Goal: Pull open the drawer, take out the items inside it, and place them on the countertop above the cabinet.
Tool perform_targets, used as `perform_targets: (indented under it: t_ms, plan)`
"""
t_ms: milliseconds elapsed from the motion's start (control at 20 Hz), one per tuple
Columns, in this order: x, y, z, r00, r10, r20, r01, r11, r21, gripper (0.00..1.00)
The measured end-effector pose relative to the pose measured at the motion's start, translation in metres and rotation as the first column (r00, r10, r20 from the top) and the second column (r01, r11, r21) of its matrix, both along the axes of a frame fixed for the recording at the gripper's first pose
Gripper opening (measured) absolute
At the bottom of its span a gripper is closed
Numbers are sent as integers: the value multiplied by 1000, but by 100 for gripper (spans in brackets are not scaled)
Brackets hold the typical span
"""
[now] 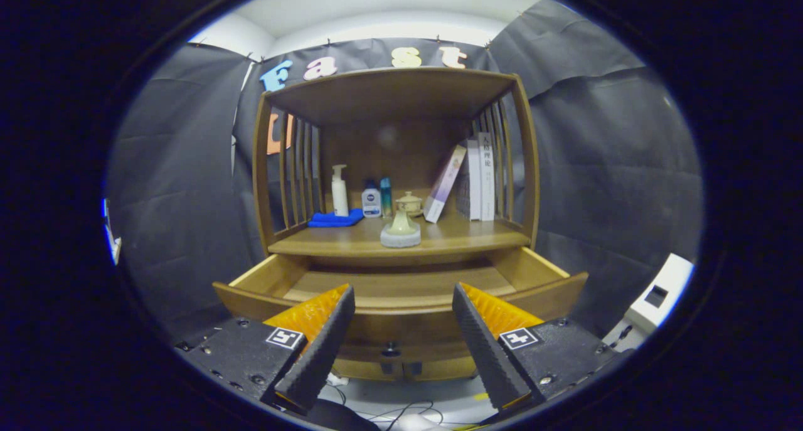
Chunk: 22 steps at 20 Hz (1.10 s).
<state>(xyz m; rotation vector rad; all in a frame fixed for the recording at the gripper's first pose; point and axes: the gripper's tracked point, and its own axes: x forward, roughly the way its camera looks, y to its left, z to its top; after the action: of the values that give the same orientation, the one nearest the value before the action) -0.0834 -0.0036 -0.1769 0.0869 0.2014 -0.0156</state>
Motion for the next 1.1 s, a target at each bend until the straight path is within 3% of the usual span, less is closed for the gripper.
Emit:
perform_targets:
  t_ms: [450, 1100]
  plan:
    - [11, -2, -67, 997, -35, -68, 35, 999, 2, 99]
    - [35, 10, -78, 999, -11, -49, 10, 1000, -20, 97]
